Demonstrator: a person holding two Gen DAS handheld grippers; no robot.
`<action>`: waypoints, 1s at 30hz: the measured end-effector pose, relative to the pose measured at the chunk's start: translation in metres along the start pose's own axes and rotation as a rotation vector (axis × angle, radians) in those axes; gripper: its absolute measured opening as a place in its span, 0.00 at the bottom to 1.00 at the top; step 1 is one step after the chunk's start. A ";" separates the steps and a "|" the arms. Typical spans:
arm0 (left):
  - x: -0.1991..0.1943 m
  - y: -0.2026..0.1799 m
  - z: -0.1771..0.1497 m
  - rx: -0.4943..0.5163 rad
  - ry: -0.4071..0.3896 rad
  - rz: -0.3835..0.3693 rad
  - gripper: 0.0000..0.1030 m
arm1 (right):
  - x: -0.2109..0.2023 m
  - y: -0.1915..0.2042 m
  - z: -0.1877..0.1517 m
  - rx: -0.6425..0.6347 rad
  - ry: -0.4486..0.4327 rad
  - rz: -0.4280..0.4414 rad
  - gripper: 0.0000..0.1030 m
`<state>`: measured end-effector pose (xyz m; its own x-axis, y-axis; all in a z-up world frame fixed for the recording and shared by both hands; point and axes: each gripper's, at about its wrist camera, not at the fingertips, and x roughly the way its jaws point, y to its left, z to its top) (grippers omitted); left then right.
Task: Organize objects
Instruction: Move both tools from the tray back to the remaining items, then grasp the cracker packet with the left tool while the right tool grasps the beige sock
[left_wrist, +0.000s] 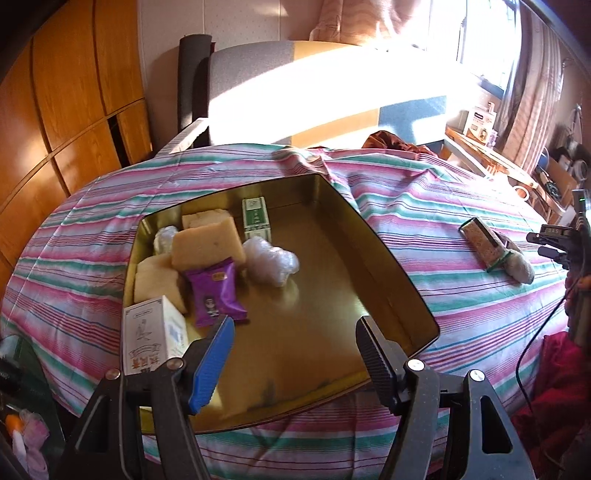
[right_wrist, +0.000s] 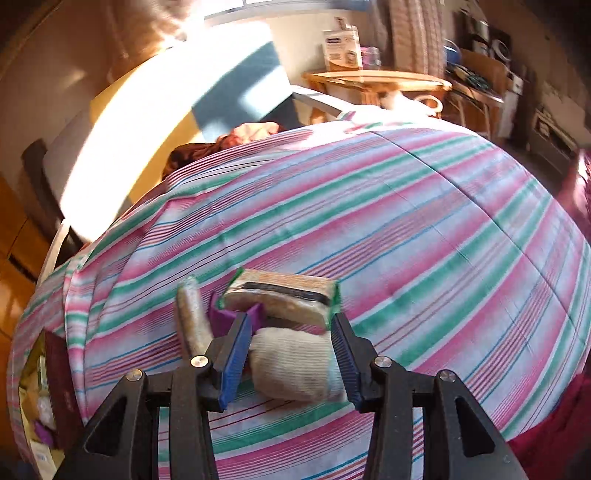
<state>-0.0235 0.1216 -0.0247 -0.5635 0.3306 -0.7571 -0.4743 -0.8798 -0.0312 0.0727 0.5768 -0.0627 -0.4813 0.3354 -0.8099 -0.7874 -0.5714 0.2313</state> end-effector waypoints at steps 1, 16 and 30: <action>0.001 -0.006 0.002 0.009 0.000 -0.009 0.67 | 0.000 -0.010 0.002 0.055 -0.002 0.005 0.44; 0.032 -0.108 0.035 0.134 0.054 -0.189 0.67 | 0.024 -0.017 0.001 0.097 0.092 0.021 0.44; 0.111 -0.197 0.071 0.105 0.210 -0.399 0.67 | 0.015 -0.035 0.003 0.211 0.071 0.082 0.44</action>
<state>-0.0403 0.3556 -0.0562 -0.1788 0.5504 -0.8155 -0.6979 -0.6552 -0.2891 0.0922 0.6038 -0.0813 -0.5245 0.2366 -0.8179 -0.8134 -0.4232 0.3991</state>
